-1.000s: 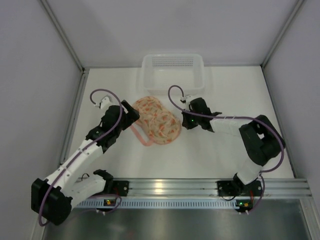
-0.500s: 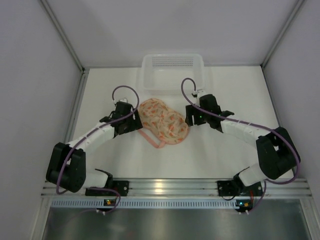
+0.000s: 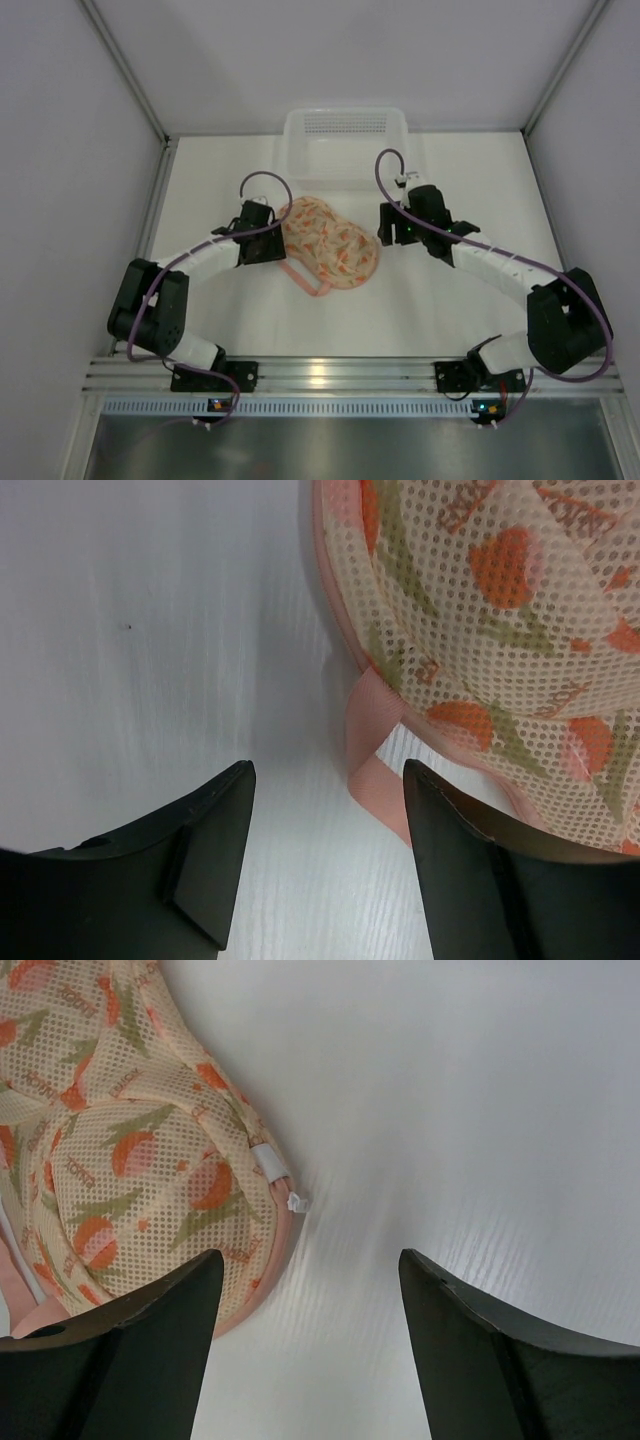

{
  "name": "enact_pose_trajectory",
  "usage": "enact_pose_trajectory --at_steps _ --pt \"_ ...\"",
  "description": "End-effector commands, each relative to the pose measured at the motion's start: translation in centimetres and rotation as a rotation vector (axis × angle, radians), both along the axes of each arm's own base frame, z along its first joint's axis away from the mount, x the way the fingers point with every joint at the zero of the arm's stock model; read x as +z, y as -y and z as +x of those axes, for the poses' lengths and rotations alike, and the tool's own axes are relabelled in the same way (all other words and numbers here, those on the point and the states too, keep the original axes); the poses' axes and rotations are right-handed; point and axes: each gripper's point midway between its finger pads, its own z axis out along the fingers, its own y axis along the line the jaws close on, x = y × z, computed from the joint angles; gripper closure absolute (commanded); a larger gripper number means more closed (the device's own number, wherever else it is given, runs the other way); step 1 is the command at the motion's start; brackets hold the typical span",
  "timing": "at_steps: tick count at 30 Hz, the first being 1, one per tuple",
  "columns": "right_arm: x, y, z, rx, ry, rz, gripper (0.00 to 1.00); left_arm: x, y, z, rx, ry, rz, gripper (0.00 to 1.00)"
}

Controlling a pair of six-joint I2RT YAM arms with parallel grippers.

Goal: Place the bra in the laundry bag and zip it closed

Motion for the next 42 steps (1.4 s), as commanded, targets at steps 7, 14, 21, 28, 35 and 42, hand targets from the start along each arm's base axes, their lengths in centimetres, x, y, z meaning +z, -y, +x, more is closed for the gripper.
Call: enact_pose_trajectory --at_steps 7,14,21,28,35,42 --pt "3.8 1.9 1.9 -0.089 0.093 -0.001 0.28 0.6 0.0 3.9 0.009 0.105 0.059 0.4" --pt "5.4 2.6 2.3 -0.118 0.132 -0.008 0.28 -0.8 0.0 4.2 0.002 0.086 0.138 0.91" --pt "6.8 3.2 3.0 -0.154 0.165 -0.013 0.28 4.6 0.5 6.0 0.041 0.233 0.088 1.0" --pt "9.0 3.0 3.2 -0.15 0.224 0.025 0.28 15.1 1.2 7.1 0.015 0.469 -0.001 1.0" --pt "8.7 2.3 2.5 -0.116 0.214 0.063 0.28 16.3 2.4 5.8 -0.078 0.457 -0.037 1.0" --pt "7.8 2.7 1.9 -0.121 0.2 0.057 0.26 9.9 2.3 2.5 -0.198 0.256 0.016 0.13"
